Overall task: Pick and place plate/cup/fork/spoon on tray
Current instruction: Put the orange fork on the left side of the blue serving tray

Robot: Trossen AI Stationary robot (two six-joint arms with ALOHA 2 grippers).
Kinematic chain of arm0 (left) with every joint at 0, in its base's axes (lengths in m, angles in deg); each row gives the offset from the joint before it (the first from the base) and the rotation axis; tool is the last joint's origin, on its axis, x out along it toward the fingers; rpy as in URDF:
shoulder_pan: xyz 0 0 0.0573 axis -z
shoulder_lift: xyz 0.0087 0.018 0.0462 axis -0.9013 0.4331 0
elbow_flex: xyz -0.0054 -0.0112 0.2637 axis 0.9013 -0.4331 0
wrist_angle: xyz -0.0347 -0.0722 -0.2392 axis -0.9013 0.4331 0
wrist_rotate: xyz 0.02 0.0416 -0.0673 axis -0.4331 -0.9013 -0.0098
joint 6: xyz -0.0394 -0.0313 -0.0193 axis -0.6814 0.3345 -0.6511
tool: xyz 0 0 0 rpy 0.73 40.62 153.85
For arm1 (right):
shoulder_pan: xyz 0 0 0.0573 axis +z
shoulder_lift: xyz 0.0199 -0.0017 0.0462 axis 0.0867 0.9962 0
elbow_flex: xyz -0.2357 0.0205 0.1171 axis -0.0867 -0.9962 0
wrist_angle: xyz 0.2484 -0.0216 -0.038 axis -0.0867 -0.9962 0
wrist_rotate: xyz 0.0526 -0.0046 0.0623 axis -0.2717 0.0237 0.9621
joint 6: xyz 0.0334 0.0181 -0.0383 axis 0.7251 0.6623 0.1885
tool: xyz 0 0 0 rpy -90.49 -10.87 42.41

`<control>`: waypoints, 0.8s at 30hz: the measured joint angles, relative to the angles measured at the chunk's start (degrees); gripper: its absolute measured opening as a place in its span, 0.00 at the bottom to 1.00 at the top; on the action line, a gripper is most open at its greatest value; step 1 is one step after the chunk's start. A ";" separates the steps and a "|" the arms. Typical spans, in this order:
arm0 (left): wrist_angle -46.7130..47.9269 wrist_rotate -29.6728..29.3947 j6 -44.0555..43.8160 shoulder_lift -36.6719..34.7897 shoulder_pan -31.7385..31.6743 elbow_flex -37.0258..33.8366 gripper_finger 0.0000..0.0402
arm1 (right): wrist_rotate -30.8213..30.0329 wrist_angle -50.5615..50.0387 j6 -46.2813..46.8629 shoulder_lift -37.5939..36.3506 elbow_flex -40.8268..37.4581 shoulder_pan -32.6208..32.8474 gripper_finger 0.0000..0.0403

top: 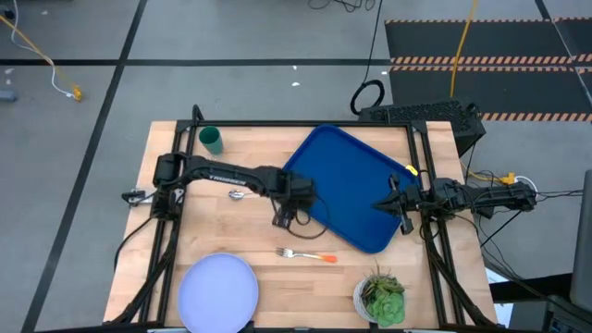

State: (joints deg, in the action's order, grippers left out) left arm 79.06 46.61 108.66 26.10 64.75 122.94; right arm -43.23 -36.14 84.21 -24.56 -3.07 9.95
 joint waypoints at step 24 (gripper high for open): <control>-6.52 4.24 -38.41 0.00 12.16 0.00 0.54 | 0.02 0.00 0.00 0.01 0.02 -0.01 0.00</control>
State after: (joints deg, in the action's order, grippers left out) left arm 72.53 50.85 70.25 26.10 76.91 122.94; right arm -43.21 -36.14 84.21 -24.55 -3.05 9.94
